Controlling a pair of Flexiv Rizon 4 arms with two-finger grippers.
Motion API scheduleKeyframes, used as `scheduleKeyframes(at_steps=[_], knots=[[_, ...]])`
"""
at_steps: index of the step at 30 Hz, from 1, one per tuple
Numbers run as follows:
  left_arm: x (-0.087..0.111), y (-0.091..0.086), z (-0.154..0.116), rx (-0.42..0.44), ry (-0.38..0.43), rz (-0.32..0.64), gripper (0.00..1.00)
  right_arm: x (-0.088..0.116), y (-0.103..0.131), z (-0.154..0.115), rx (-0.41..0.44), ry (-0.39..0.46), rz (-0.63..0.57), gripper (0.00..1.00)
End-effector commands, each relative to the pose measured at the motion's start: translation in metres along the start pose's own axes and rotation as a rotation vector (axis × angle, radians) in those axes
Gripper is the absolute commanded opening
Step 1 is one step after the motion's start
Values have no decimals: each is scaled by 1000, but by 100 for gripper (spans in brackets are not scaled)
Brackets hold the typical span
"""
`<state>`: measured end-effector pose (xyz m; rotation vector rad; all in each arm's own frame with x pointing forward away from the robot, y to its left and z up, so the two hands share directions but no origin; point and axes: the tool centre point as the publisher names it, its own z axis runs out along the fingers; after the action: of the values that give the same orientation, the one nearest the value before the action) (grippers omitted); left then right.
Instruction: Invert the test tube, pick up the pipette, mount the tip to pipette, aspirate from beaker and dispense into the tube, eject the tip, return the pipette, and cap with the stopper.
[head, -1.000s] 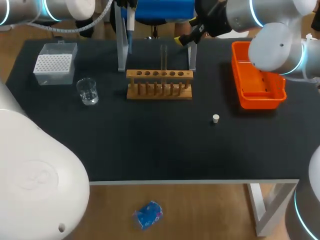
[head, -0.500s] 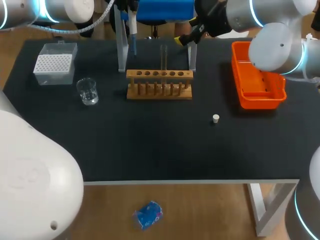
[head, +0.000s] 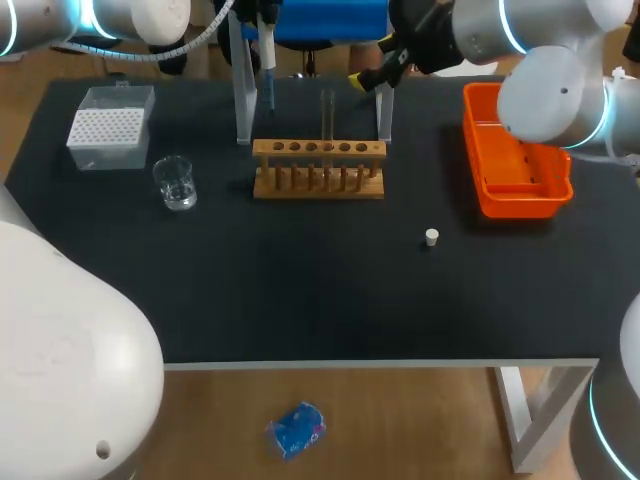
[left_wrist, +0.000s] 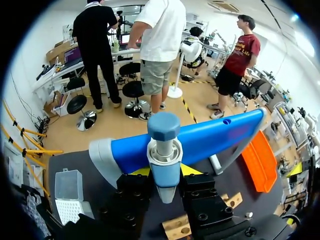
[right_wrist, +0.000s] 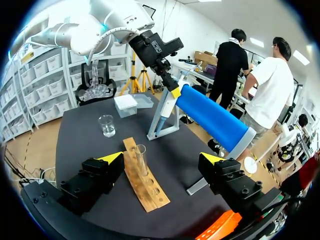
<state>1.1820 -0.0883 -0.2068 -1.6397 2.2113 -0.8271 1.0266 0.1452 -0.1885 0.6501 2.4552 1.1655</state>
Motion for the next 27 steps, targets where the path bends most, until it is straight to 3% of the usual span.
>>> scheduleKeyframes(at_steps=[1,5,8,11,13,27], knots=[[2,5,2,-1,-9,-6,11,0,1,-1,5,1,0,100],[4,7,2,4,-14,-11,33,0,1,-1,5,1,0,100],[5,7,1,10,-17,-12,35,0,1,-1,5,1,0,100],[7,8,0,17,-17,-14,45,0,1,-1,5,1,0,100],[8,9,0,21,-18,-15,41,0,1,-1,5,1,0,100],[18,23,-24,49,-25,-26,44,0,1,-1,5,1,0,100]])
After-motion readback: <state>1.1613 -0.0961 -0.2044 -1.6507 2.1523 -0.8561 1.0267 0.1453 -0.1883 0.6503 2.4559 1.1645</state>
